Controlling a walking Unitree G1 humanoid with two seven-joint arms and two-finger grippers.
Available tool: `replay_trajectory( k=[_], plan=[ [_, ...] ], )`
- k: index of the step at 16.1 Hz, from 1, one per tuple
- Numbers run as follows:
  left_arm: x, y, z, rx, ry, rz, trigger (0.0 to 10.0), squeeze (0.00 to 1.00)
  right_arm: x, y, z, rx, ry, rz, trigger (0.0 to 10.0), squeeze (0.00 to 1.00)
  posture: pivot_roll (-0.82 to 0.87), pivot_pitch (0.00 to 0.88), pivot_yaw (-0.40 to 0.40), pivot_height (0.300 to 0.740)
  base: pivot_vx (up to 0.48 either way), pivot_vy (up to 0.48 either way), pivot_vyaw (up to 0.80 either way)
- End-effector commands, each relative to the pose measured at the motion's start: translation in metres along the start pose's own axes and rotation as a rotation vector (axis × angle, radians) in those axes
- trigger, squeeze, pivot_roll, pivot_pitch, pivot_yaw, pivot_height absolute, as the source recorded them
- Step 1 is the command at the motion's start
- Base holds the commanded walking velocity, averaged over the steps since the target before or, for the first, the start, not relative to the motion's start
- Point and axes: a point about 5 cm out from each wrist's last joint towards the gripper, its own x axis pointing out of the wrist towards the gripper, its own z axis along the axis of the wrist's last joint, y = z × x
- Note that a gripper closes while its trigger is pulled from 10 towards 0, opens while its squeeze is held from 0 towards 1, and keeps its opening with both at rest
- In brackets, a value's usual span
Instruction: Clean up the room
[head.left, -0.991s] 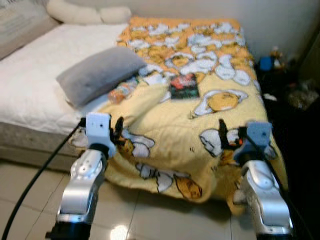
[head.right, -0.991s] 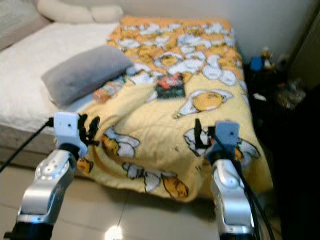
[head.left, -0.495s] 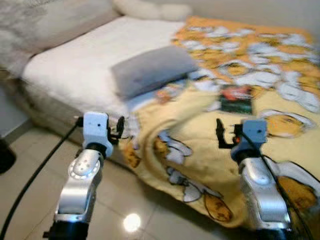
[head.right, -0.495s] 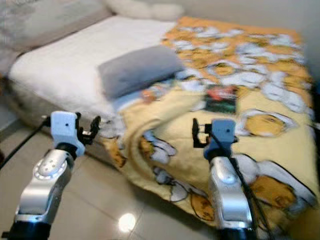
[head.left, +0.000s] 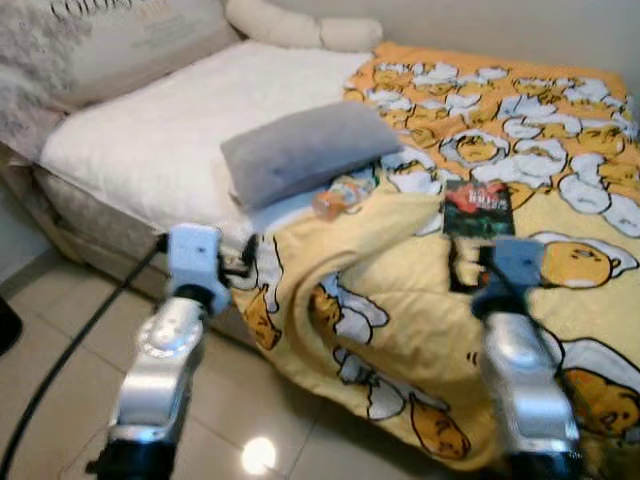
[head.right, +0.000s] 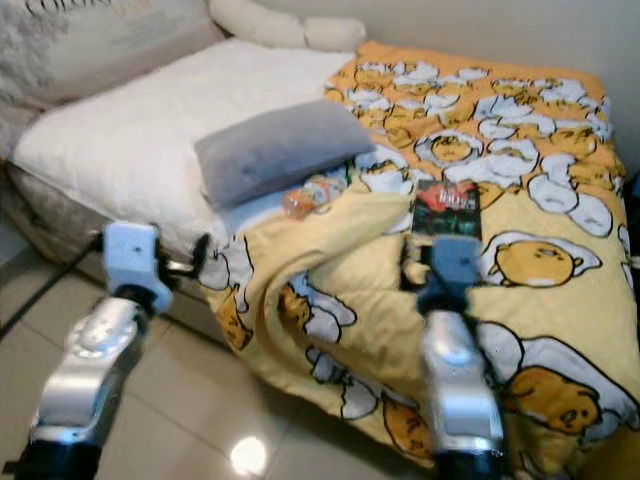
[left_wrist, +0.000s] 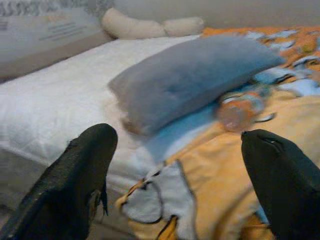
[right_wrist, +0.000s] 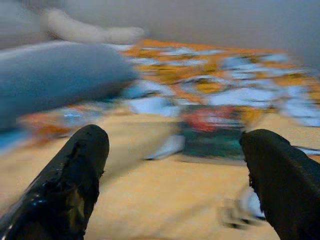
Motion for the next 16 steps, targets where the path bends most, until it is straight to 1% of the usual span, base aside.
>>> replay_trajectory(
  k=[1,3,4,5,6,8,10,14,15,16],
  plan=[
    [0.0014,-0.0019,0.0037,0.004,-0.013,-0.010,10.0,1.00,0.0003,-0.0043,0.0055,0.046,-0.023,0.009,10.0,0.00,-0.05,0.000,0.041,0.740,0.285,0.000,0.00],
    [0.0012,-0.0022,0.0038,0.005,-0.014,-0.013,10.0,1.00,0.0000,-0.0031,0.0006,0.049,0.014,0.024,10.0,0.00,-0.05,0.000,0.039,0.740,0.287,0.000,0.00],
    [0.0009,-0.0026,0.0039,0.006,-0.015,-0.019,10.0,1.00,-0.0011,-0.0022,0.0009,0.087,0.007,0.029,10.0,0.00,-0.05,0.000,0.039,0.740,0.292,0.000,0.00],
    [0.0006,-0.0028,0.0039,0.006,-0.017,-0.024,10.0,1.00,-0.0018,-0.0024,0.0020,0.096,0.001,0.028,10.0,0.00,-0.05,0.000,0.039,0.740,0.326,0.000,0.00],
    [0.0005,-0.0028,0.0040,0.005,-0.019,-0.025,10.0,1.00,-0.0017,-0.0035,0.0020,0.074,0.003,0.017,10.0,0.00,-0.05,0.000,0.039,0.740,0.337,0.000,0.00],
    [0.0007,-0.0026,0.0040,0.003,-0.019,-0.025,10.0,1.00,-0.0010,-0.0024,0.0015,0.084,0.008,0.038,10.0,0.00,-0.05,0.000,0.040,0.740,0.375,0.000,0.00],
    [0.0006,-0.0028,0.0040,0.003,-0.020,-0.024,10.0,1.00,-0.0003,-0.0045,-0.0009,0.073,0.029,0.009,10.0,0.00,-0.05,0.000,0.040,0.740,0.375,0.000,0.00],
    [0.0008,-0.0028,0.0042,0.005,-0.020,-0.022,10.0,1.00,-0.0009,-0.0021,-0.0012,0.069,0.032,0.033,10.0,0.00,-0.05,0.000,0.038,0.740,0.375,0.000,0.00],
    [0.0007,-0.0029,0.0042,0.005,-0.021,-0.023,10.0,1.00,-0.0014,-0.0002,-0.0006,0.100,0.031,0.053,10.0,0.00,-0.05,0.000,0.038,0.740,0.371,0.000,0.00],
    [0.0006,-0.0030,0.0043,0.006,-0.021,-0.023,10.0,1.00,-0.0012,-0.0007,-0.0006,0.101,0.033,0.047,10.0,0.00,-0.05,0.000,0.038,0.740,0.371,0.000,0.68]
  ],
)
